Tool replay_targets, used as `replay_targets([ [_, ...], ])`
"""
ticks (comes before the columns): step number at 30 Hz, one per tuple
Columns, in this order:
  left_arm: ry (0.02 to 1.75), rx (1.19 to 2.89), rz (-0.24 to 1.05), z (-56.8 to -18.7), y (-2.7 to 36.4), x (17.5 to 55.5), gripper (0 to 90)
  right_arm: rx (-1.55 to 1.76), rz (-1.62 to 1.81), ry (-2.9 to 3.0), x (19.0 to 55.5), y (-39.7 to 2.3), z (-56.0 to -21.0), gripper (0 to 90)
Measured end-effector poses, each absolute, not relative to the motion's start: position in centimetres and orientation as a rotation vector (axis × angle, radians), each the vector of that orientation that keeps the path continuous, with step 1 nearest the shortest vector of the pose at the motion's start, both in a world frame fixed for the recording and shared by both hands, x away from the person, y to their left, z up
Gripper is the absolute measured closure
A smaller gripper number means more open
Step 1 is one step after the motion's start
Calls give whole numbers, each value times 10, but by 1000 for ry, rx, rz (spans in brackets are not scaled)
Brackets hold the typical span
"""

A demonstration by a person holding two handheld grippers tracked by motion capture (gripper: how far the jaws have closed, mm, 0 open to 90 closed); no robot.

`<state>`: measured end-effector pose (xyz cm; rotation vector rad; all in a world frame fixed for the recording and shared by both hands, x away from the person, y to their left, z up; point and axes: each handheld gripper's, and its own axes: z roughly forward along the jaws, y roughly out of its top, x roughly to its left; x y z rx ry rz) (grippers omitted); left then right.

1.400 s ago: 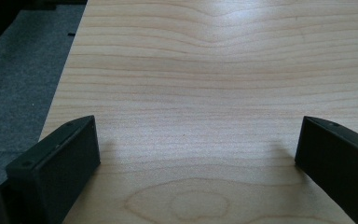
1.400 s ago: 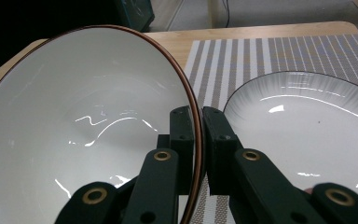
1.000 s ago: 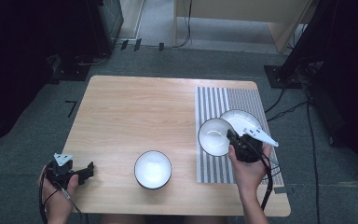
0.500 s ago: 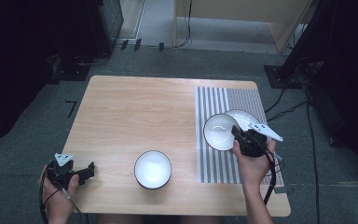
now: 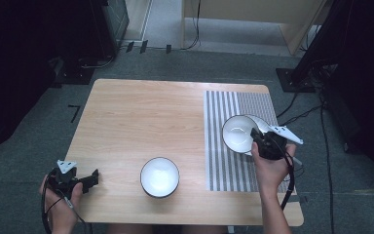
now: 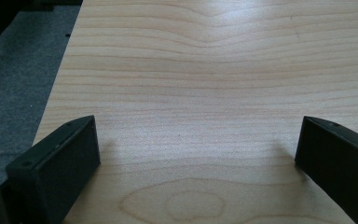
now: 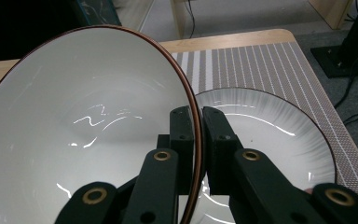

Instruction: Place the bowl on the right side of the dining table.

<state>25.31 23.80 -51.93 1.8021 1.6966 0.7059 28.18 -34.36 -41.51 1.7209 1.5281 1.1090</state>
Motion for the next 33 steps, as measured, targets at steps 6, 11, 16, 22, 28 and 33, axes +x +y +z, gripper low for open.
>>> replay_targets([
  [6,1697,1802,706,-519,238,253,0,1746,1095,1512,286,-352,-420,846],
  [11,1697,1802,706,-519,238,253,0,1770,1088,1497,290,-359,-424,846],
  [16,1697,1802,705,-519,238,253,0,1795,1080,1483,293,-366,-428,846],
  [22,1693,1806,704,-519,239,254,0,1816,1068,1473,298,-372,-434,846],
  [28,1692,1809,703,-519,239,254,0,1843,1067,1461,304,-377,-439,846],
  [33,1696,1805,705,-519,239,254,0,1861,1072,1446,309,-382,-441,846],
])
